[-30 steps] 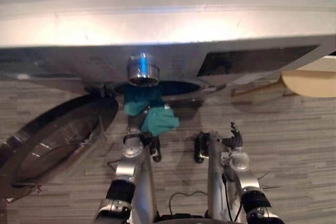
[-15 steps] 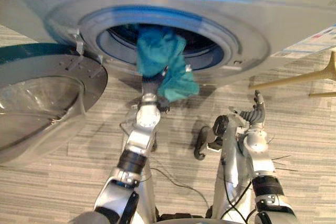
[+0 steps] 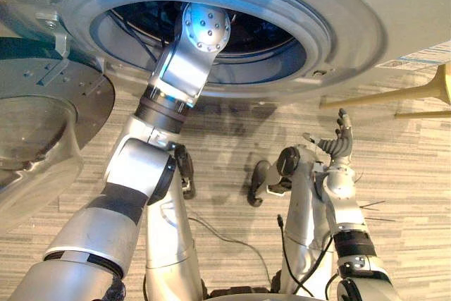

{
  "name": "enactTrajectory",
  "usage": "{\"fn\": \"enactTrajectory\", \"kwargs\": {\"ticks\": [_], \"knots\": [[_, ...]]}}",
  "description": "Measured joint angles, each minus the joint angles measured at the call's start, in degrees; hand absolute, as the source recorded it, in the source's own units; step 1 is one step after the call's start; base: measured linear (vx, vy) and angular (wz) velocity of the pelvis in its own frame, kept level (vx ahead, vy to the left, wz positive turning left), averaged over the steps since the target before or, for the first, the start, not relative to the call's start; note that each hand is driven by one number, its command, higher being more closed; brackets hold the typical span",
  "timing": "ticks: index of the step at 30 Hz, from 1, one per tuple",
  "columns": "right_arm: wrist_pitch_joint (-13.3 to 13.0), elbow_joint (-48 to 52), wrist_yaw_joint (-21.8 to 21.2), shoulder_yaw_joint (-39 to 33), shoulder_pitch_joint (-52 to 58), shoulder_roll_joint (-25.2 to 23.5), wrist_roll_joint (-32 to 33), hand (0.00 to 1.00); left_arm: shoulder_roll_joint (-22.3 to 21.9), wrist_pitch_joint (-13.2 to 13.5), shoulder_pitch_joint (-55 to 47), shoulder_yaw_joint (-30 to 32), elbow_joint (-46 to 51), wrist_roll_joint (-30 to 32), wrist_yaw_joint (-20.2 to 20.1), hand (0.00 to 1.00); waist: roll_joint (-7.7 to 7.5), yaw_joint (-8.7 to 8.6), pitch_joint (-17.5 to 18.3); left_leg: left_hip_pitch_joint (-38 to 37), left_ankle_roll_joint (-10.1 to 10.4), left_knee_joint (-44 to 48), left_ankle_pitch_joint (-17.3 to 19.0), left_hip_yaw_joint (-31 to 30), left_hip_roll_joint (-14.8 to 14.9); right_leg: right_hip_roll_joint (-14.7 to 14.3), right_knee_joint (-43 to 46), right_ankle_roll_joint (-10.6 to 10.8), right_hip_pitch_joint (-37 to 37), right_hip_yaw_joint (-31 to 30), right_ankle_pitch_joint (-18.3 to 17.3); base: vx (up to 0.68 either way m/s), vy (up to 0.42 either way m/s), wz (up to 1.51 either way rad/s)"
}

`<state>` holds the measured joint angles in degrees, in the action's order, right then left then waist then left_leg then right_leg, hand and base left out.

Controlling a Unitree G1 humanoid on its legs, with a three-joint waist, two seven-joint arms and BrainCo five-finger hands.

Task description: Pick up the laundry basket with both hands and put the clothes into the washing machine.

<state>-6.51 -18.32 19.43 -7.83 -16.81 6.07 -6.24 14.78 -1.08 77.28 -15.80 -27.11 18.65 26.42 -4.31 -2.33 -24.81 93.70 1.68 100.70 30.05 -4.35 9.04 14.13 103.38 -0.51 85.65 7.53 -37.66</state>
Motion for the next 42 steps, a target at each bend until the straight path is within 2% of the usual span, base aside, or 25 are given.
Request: {"fn": "enactTrajectory", "kwargs": {"ticks": [3,5,7,8,11,14,16,18,23,24,27,28,30,33,35,38,42], "knots": [[-0.76,-0.16,-0.75,0.37,-0.35,0.01,0.05,0.00,0.29,-2.05,0.35,0.01,-4.26,4.03,-0.39,0.00,-0.04,0.04,0.00,0.48,0.03,-0.27,-0.03,-0.08,-0.14,0.04,-0.31,0.00,0.24,0.25,0.00,0.04,-0.007,0.02],[-1.60,-0.58,-1.13,1.26,-0.91,0.01,0.13,0.00,1.22,-4.29,0.34,-0.03,-8.83,8.77,-3.36,0.00,-0.10,0.04,0.00,0.54,0.04,-0.92,-0.09,-0.02,-0.26,0.09,-0.91,0.01,0.24,0.38,0.01,0.05,-0.005,0.02],[-2.01,-0.62,-1.95,2.01,-1.17,0.05,0.17,0.00,1.71,-5.13,0.33,-0.48,-11.57,11.93,-5.93,0.00,-0.10,0.09,0.00,0.58,0.05,-1.05,-0.10,-0.05,-0.44,0.16,-1.00,0.01,0.24,0.40,0.01,0.05,-0.003,0.04],[-2.13,-0.63,-2.94,2.22,-1.33,0.03,0.66,0.00,2.10,-5.41,0.33,-1.23,-13.02,15.69,-8.32,0.00,-0.11,0.08,0.00,0.61,0.16,-1.04,-0.17,-0.13,-0.82,0.36,-0.86,0.02,0.23,0.37,0.01,0.07,0.000,0.10],[-2.08,-1.14,-4.71,2.57,-1.72,0.06,1.45,0.00,2.34,-5.37,-0.26,-3.31,-14.17,21.57,-13.54,0.00,-0.28,0.38,0.11,0.66,0.27,-0.86,-0.24,-0.17,-1.29,0.97,-0.21,0.02,0.15,0.25,0.01,0.06,-0.004,0.13],[-1.92,-2.16,-6.17,3.96,-2.42,0.19,2.07,0.00,2.66,-5.27,-0.77,-4.34,-14.19,22.47,-17.23,0.00,-0.72,0.53,0.37,0.53,0.28,-0.45,-0.31,-0.24,-1.46,1.10,0.52,0.03,-0.03,0.12,0.00,0.02,-0.015,0.08],[-1.73,-3.27,-7.05,4.70,-3.25,0.32,2.57,0.00,2.99,-5.09,-1.11,-4.44,-14.18,22.24,-17.88,0.00,-0.72,0.54,0.37,0.27,0.40,-0.47,-0.42,-0.25,-1.66,1.17,0.60,0.11,-0.30,0.04,-0.05,0.00,-0.017,0.06],[-1.65,-3.36,-7.40,5.54,-3.30,0.68,3.00,0.00,3.82,-4.35,-1.24,-4.42,-14.18,21.03,-18.17,0.00,-0.72,0.61,0.37,0.21,0.60,-0.56,-0.53,-0.27,-1.82,1.23,0.60,0.13,-0.43,-0.05,-0.07,-0.02,-0.022,0.05],[-1.57,-3.35,-8.43,5.79,-3.27,0.92,4.65,0.00,7.06,-2.84,-1.26,-3.38,-13.18,11.31,-17.97,0.00,-0.71,0.95,0.38,0.53,0.43,-1.84,-1.38,-0.01,-1.50,1.25,-0.09,0.12,-0.43,-0.01,-0.10,-0.02,-0.032,0.08],[-1.53,-3.35,-8.43,5.69,-3.18,0.90,5.17,0.00,7.35,-2.25,-1.27,-2.47,-12.68,7.87,-17.32,0.00,-0.71,1.23,0.38,0.71,0.19,-2.45,-2.32,0.02,-0.68,1.19,-0.48,0.08,-0.43,0.23,-0.08,0.00,-0.081,0.13],[-1.14,-3.26,-8.41,4.90,-3.12,0.31,5.39,0.00,7.45,-2.09,-2.94,1.58,-9.83,4.22,-16.11,0.00,-0.71,1.72,0.38,0.79,-0.14,-3.07,-3.27,0.22,0.01,1.11,-0.96,0.02,-0.43,0.46,-0.05,0.03,-0.058,0.02],[-0.83,-3.20,-8.32,3.74,-3.21,-0.57,5.43,0.00,7.34,-2.01,-4.71,3.78,-7.34,1.10,-15.14,0.00,-0.71,1.73,0.38,0.79,-0.19,-3.60,-3.51,0.26,0.00,1.09,-1.47,-0.01,-0.43,0.59,-0.03,0.05,-0.021,0.03],[-0.49,-3.05,-8.20,2.36,-3.20,-1.39,5.63,0.00,6.72,-1.90,-8.11,6.53,-3.50,-3.37,-13.87,0.00,-0.70,1.79,0.38,0.72,-0.34,-4.75,-4.15,0.45,-0.03,1.12,-2.43,-0.17,-0.46,0.78,0.07,0.05,-0.021,0.04],[1.46,-2.95,-8.12,1.36,-3.12,-1.83,5.58,0.00,5.28,-1.77,-13.92,8.36,0.55,-8.87,-13.62,0.00,-0.70,2.29,0.38,0.00,-0.09,-6.68,-4.74,0.51,-0.07,1.09,-4.10,-0.36,-1.28,1.49,0.18,0.06,-0.023,0.05],[2.72,-2.79,-8.02,0.79,-2.78,-2.80,5.51,0.00,2.45,-1.36,-19.73,10.34,3.72,-11.78,-13.53,0.00,-0.68,2.40,0.40,-1.74,0.38,-8.85,-5.13,0.54,-0.06,1.00,-5.97,-0.82,-2.86,2.00,0.41,0.06,-0.027,0.05],[3.14,-2.16,-7.95,0.73,-1.55,-2.94,5.46,0.00,-0.94,-0.85,-28.43,12.12,7.82,-12.97,-13.47,0.00,-0.67,3.16,0.53,-4.21,1.17,-12.10,-5.80,1.15,0.23,0.90,-8.69,-1.48,-4.59,2.43,0.82,0.05,-0.046,0.03],[3.48,-0.39,-8.16,0.73,-0.13,-3.32,5.08,0.00,-2.71,-1.11,-36.32,13.82,10.32,-12.59,-13.75,0.00,-0.61,3.61,1.58,-5.83,2.18,-15.22,-6.65,0.70,0.91,-0.13,-11.57,-2.46,-6.04,3.68,1.47,0.03,-0.059,-0.03]]}}
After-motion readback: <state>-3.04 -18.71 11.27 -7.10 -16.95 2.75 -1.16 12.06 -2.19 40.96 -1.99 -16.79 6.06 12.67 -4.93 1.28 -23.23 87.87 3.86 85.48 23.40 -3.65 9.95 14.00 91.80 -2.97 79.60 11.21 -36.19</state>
